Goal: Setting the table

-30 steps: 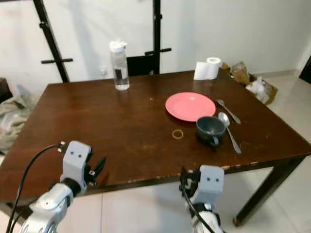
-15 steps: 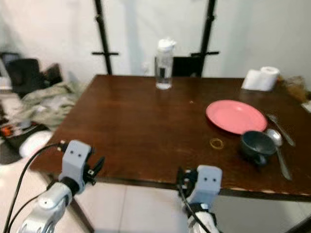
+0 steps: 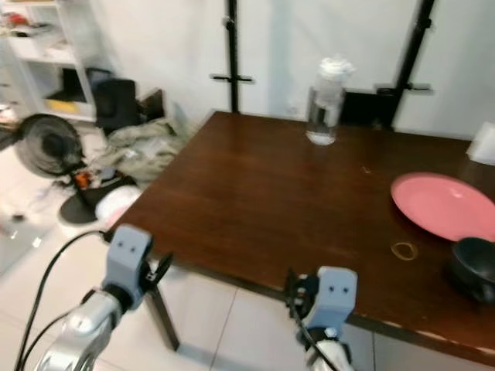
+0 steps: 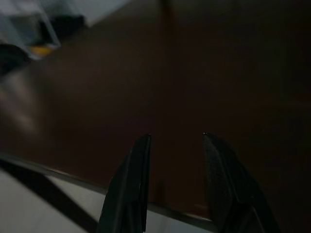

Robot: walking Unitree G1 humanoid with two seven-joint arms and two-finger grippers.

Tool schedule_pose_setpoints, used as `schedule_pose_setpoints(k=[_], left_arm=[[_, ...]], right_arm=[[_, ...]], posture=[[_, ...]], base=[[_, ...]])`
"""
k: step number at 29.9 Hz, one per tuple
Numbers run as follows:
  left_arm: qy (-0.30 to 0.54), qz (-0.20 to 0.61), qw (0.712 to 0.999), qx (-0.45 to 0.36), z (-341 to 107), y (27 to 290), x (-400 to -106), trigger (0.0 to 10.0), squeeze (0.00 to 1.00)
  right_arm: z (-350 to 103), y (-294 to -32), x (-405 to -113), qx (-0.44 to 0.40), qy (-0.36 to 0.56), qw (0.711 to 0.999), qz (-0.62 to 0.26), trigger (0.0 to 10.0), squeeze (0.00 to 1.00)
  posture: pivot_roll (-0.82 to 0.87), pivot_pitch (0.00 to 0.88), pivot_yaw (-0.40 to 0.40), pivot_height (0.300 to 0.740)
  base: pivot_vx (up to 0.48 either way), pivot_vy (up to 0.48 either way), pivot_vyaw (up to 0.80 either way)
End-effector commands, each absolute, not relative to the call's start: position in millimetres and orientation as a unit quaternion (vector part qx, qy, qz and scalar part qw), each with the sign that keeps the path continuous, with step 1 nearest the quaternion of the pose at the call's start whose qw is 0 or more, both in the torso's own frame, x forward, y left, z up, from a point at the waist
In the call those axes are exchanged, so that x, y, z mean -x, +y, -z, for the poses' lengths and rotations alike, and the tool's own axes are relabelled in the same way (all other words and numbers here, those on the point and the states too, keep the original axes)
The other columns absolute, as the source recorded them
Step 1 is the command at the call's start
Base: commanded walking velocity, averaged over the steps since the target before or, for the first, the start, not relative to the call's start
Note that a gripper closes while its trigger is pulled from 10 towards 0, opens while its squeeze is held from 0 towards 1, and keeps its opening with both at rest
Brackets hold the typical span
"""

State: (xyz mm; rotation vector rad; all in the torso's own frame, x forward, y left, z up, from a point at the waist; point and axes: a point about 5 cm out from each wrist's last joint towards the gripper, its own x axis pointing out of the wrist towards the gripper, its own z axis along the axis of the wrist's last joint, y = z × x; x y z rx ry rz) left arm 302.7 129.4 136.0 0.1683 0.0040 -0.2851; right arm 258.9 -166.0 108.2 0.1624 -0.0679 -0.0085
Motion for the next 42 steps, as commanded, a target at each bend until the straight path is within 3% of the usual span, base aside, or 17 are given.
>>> schedule_pose_setpoints(k=[1,27,42], left_arm=[[0.02,0.138,0.987,-0.084,-128,130,-300,10.0,0.0],[0.006,0.108,0.99,-0.091,-126,141,-296,10.0,0.0],[0.022,0.035,0.998,-0.038,-122,152,-299,10.0,0.0]], right_arm=[[-100,-165,-255,-0.081,-0.017,0.997,0.0,10.0,0.0],[-134,-140,-259,-0.032,-0.08,0.991,-0.099,10.0,0.0],[-140,-127,-261,-0.003,-0.092,0.984,-0.155,10.0,0.0]], posture=[[-0.02,0.042,0.119,0.74],[-0.02,0.042,0.103,0.74],[0.0,0.03,0.078,0.74]], base=[[0.0,0.0,0.77],[0.0,0.0,0.77],[0.0,0.0,0.77]])
